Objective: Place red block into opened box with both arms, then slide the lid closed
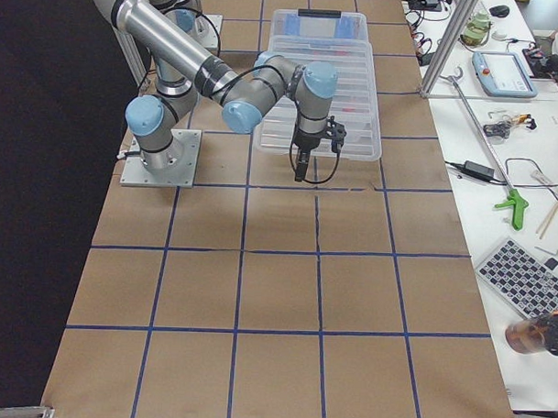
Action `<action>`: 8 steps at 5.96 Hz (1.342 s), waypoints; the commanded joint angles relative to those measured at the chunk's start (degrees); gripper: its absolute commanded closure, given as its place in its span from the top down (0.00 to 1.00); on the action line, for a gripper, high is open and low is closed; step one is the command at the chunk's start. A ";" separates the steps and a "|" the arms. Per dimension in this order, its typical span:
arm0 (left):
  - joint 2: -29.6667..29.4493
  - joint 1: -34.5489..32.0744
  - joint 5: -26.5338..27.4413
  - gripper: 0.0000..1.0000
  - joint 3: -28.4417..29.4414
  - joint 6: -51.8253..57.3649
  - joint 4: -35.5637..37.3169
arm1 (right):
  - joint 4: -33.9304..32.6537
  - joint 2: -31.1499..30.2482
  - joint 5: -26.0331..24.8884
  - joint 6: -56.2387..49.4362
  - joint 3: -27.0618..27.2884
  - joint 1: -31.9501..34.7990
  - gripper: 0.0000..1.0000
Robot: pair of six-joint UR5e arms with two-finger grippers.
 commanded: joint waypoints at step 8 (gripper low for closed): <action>-0.18 0.05 -0.03 0.98 -0.09 0.01 0.15 | 3.98 -1.90 1.96 0.94 1.45 6.12 1.00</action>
